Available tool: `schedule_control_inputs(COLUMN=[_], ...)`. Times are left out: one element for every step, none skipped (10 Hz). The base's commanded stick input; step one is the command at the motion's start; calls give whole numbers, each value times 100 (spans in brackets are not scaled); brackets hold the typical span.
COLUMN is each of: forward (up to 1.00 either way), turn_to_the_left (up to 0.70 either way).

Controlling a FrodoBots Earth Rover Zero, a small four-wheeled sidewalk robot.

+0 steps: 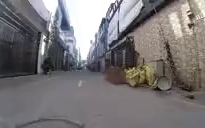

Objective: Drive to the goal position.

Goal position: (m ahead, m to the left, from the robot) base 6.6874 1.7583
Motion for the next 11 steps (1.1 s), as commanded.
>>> schedule_control_inputs(forward=[100, 100, 100, 100, 100, 100, 100, 100, 100, 100, 100], turn_to_the_left=[12, 27, 27, 27, 27, 27, 27, 27, 27, 27, 20])
